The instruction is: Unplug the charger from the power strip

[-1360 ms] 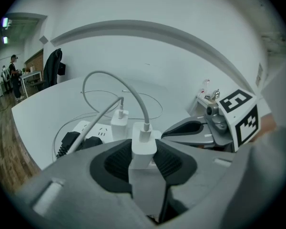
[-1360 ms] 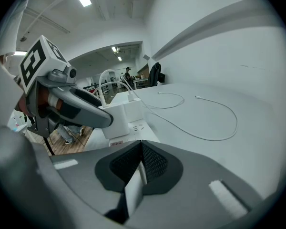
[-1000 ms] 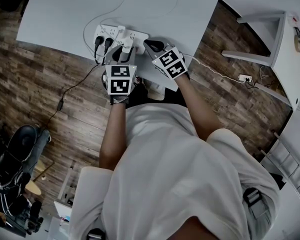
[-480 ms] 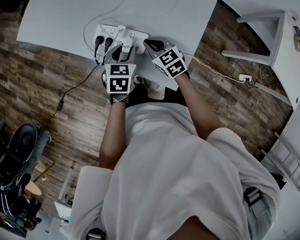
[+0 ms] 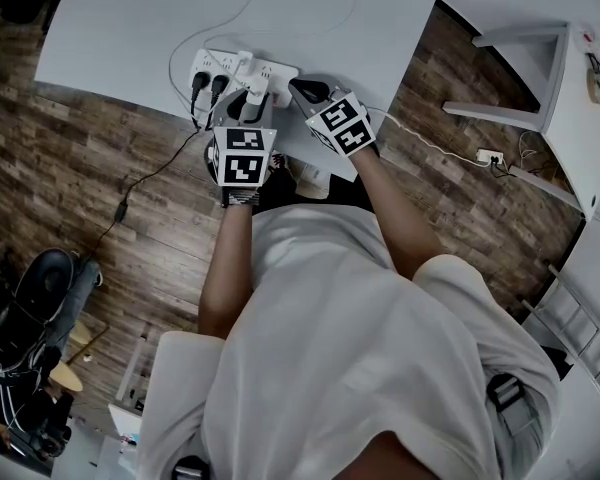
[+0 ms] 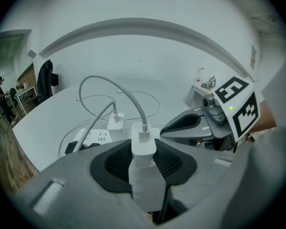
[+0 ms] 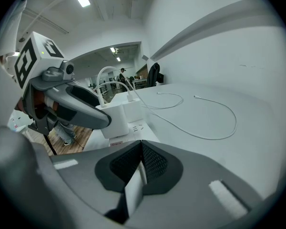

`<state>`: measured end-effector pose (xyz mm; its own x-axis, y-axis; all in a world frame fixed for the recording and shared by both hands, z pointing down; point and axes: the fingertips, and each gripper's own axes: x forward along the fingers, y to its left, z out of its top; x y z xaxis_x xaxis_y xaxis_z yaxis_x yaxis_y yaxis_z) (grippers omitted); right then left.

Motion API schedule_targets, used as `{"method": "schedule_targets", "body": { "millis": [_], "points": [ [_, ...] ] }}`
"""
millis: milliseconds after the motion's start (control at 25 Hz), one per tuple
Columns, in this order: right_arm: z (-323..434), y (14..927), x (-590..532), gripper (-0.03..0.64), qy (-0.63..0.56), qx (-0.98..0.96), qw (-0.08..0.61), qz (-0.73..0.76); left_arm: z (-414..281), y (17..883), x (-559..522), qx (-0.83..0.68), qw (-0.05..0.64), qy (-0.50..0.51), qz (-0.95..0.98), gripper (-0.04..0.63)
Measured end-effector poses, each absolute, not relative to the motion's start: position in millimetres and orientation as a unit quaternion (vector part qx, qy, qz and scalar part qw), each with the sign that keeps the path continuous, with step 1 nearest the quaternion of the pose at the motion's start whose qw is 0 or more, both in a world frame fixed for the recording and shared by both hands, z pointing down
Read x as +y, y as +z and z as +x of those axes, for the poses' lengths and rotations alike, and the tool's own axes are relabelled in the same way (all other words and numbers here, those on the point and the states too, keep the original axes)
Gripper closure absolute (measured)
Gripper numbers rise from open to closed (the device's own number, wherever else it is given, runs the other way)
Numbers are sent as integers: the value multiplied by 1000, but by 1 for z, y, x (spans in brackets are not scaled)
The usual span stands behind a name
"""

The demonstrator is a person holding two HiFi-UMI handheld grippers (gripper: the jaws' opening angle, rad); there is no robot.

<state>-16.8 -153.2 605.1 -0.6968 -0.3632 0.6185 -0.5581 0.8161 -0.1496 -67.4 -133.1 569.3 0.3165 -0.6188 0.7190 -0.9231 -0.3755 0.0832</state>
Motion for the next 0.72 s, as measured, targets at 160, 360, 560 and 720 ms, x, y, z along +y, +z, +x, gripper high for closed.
{"method": "schedule_targets", "body": {
  "millis": [160,360,560,720],
  "points": [
    [-16,605,-153,612,166,-906,295,256,-69,570,-133,-502,270,285,771,451],
    [-16,605,-153,612,166,-905,294,258,-69,570,-131,-501,262,291,771,452],
    [-16,607,-153,612,168,-905,294,259,-70,572,-130,-502,280,278,770,451],
    [-16,606,-153,612,164,-905,295,258,-72,559,-132,-513,273,262,771,453]
  ]
}}
